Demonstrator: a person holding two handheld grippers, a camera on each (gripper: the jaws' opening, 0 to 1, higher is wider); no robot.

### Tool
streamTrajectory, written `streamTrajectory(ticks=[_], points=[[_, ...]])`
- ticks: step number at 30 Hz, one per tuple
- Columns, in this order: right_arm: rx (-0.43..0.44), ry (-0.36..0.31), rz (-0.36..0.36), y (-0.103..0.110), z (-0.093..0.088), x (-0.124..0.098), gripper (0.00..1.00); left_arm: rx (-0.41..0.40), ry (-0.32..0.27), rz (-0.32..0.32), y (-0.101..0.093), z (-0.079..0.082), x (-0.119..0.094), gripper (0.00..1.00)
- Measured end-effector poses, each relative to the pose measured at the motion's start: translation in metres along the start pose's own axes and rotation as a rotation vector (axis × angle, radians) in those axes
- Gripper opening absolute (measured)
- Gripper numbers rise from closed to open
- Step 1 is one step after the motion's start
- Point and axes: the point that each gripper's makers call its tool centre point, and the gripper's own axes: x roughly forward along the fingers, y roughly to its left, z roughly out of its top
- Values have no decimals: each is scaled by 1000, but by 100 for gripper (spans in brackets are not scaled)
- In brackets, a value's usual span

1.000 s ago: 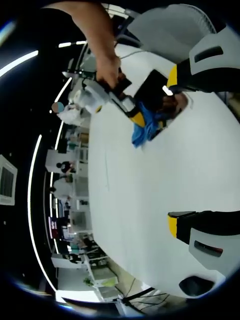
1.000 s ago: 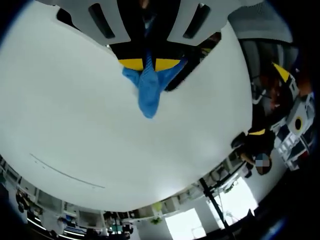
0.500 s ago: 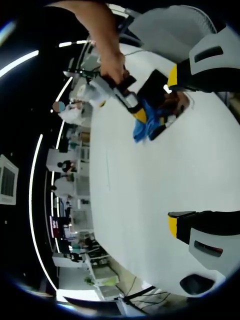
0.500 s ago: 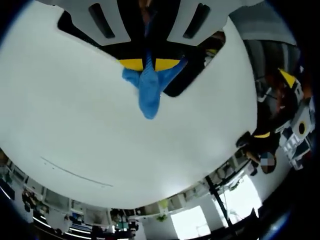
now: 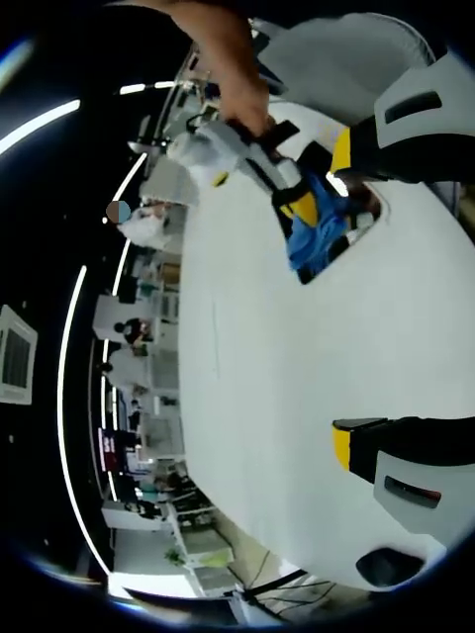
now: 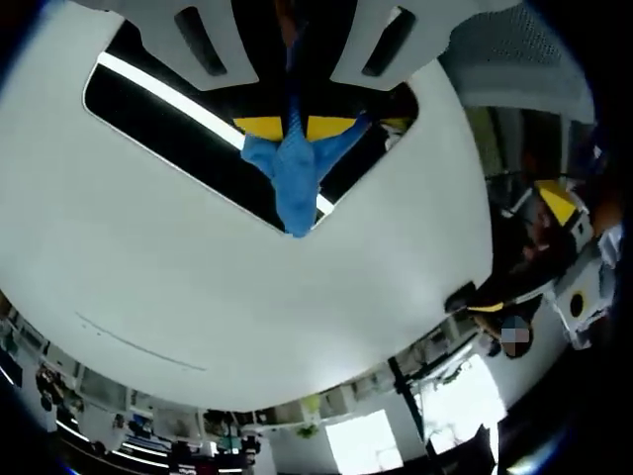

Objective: Wipe the mirror surface with the cleaning cloth until all visible marks leave the cleaned area.

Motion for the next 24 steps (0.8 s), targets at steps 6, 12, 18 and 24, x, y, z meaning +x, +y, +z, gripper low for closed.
streamTrajectory(ticks=[6,12,18,24], points=[[-4,7,23,15,-14,-6,0,7,11,0,1,-3,-2,100],[-6,13,44,28,-27,-12,0,7,6,3,2,-2,-3,100],[2,26,64,40,-39,-18,0,10,6,2,1,-1,-5,100],[-15,30,85,50,-50,-23,0,12,10,3,2,-2,-6,100]])
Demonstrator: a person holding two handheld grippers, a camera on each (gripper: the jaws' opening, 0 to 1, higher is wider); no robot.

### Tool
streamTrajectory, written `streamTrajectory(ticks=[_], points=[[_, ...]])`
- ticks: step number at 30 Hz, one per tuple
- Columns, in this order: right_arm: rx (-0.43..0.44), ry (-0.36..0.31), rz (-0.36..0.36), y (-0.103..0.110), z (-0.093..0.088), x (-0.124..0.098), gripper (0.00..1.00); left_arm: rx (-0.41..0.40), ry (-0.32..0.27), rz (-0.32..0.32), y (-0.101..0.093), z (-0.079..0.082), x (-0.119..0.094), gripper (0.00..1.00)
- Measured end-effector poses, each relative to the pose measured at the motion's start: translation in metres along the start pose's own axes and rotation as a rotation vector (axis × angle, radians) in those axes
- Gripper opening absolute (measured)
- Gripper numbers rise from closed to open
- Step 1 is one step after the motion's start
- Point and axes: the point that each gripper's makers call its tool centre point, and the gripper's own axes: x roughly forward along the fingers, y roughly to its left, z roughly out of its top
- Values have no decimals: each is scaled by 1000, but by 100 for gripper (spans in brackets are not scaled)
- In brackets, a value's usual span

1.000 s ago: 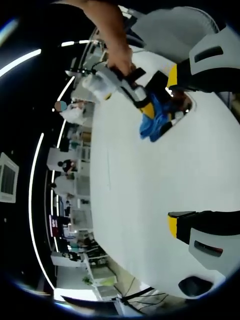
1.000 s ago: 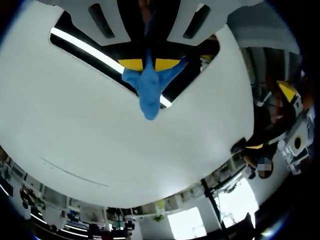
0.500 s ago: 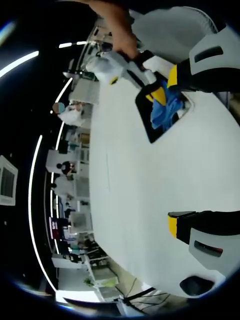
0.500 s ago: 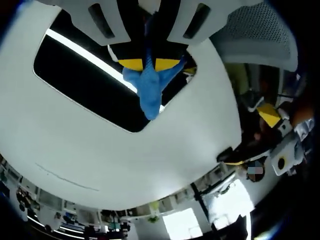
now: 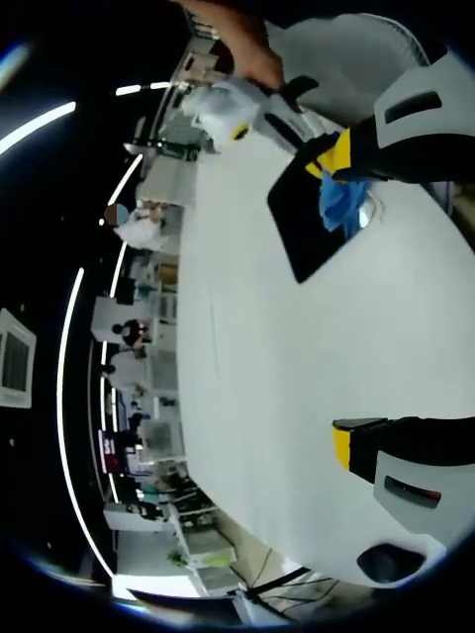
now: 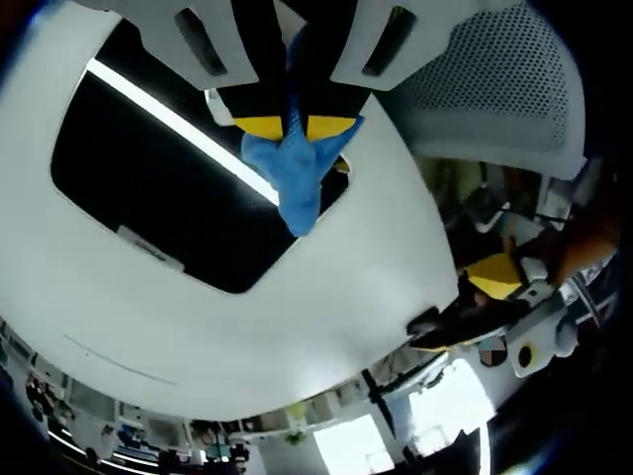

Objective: Wipe the mirror surface with the cleaning cloth until all visible marks leave the cleaned area.

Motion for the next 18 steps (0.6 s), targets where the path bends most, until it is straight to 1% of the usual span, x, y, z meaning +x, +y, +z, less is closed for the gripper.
streamTrajectory(ticks=[3,6,9,11,12,15,18], points=[[33,17,14,3,-2,-1,0,-1,1,-1,-1,0,0,100],[16,13,19,4,-4,-1,0,0,-1,-5,-5,0,2,100],[33,20,29,5,-5,-1,0,3,3,-10,-8,-1,3,100],[29,20,31,5,-6,-2,0,2,4,-12,-9,-2,4,100],[35,35,45,8,-8,-3,0,1,4,-12,-9,-2,4,100],[6,31,43,9,-10,-3,0,-2,3,-11,-9,-3,4,100],[24,32,51,7,-9,-3,0,-6,2,-8,-9,-3,5,100]])
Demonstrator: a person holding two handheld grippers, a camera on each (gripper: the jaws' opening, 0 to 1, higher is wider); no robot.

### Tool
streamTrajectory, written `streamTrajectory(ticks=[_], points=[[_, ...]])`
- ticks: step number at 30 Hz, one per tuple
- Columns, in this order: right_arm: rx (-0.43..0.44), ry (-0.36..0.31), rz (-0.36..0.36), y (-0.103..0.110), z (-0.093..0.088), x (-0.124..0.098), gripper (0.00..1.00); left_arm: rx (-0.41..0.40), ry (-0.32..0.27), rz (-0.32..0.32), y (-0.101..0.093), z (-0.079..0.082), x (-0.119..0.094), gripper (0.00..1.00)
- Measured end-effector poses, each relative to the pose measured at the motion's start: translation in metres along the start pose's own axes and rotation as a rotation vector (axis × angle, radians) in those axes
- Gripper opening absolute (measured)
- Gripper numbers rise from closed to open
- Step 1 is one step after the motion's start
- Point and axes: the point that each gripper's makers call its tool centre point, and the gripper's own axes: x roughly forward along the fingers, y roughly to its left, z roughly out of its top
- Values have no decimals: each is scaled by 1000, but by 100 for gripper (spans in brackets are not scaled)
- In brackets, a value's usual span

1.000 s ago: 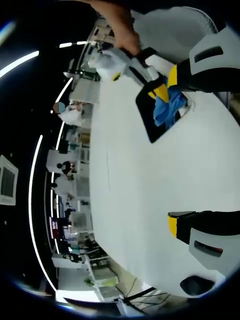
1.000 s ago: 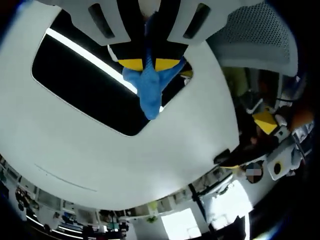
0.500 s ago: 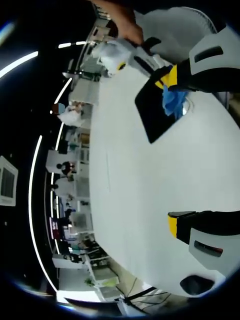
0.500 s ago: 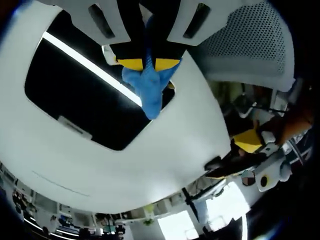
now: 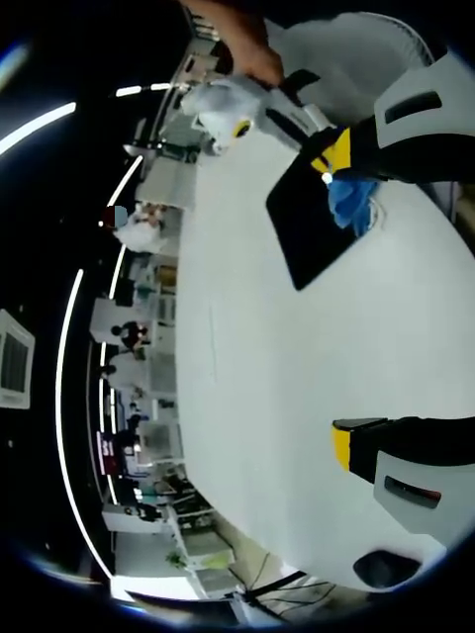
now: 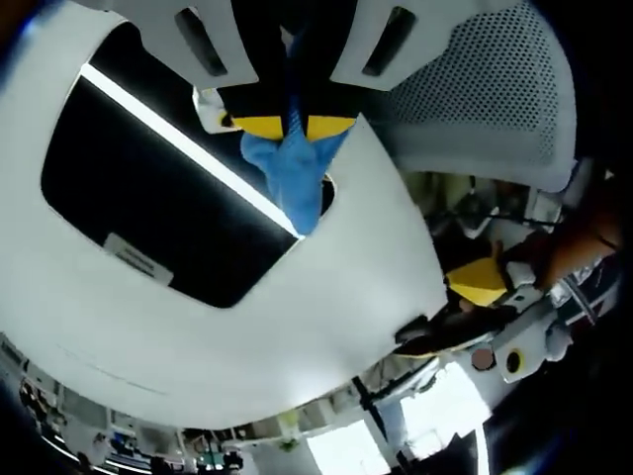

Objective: Wipe the mirror surface with the cleaning cloth until all visible marks leave the cleaned area.

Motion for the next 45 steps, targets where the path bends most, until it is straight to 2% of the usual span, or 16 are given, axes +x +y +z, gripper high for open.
streamTrajectory(ticks=[7,20,27,35,45], points=[[1,4,3,0,-1,-1,1,-2,-2,0,-1,0,0,100],[38,8,-3,-17,-13,-14,1,-5,2,-1,0,0,2,100],[29,16,-12,-23,-19,-19,1,3,6,-9,-3,1,6,100],[54,20,-15,-25,-15,-18,1,6,13,-11,-2,0,8,100],[15,23,-36,-38,-1,-14,1,1,18,-8,-3,-3,5,100]])
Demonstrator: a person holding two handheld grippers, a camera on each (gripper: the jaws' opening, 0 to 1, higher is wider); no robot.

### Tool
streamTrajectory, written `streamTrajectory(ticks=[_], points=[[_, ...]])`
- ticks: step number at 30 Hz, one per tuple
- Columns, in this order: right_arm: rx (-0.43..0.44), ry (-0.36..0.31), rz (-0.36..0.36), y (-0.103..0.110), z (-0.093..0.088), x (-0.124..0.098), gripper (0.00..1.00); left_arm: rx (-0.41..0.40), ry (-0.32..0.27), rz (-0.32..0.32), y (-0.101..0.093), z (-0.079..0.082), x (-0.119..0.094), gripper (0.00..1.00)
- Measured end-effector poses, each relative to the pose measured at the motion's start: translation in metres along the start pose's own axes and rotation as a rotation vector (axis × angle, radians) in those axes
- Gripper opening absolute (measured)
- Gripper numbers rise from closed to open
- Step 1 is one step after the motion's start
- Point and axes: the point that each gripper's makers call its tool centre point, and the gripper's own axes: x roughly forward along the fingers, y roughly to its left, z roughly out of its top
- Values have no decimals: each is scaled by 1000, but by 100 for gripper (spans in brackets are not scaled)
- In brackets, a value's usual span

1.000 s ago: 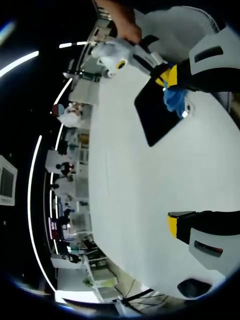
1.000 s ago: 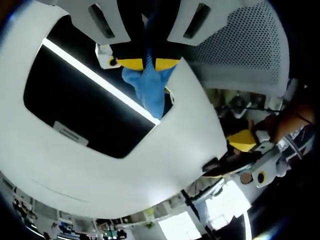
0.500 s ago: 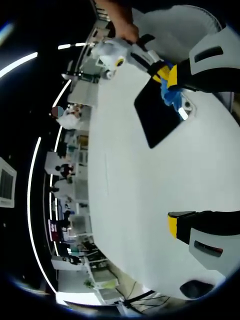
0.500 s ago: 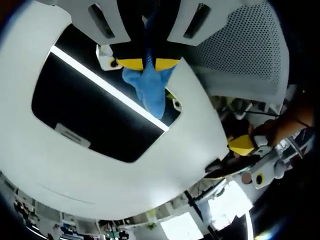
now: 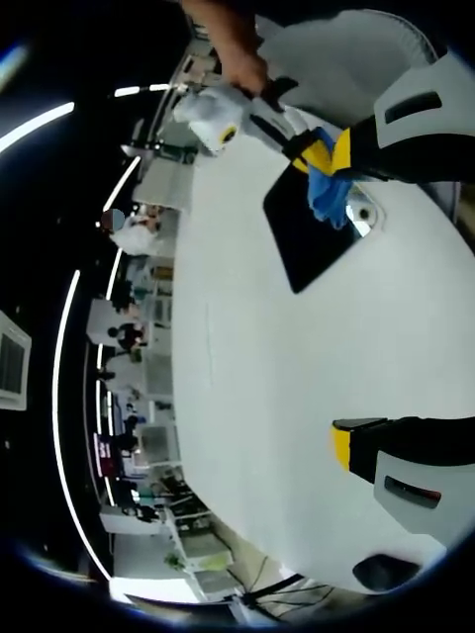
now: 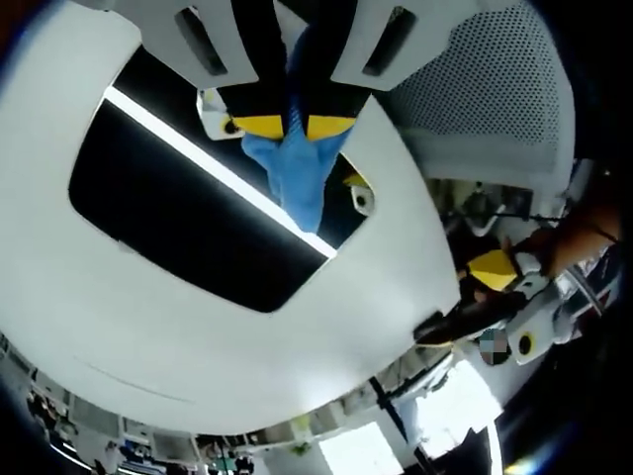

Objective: Wipe the mirror surface with the cleaning cloth until all visible marks leave the cleaned area.

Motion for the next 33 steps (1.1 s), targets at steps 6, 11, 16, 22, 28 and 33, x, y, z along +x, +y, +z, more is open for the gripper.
streamTrajectory(ticks=[6,11,16,22,28,33], points=[[-13,1,-22,-15,16,4,0,-1,5,6,4,-2,-2,100],[-13,1,-32,-27,29,7,0,-3,5,13,8,-2,-4,100],[-53,-3,-43,-37,39,10,0,-5,7,14,9,-2,-4,100],[-52,-6,-55,-51,52,13,0,-4,9,12,9,0,-2,100],[-81,-7,-60,-64,67,16,0,-2,3,13,11,4,0,100],[-57,-12,-68,-75,78,19,0,-5,3,14,10,4,1,100]])
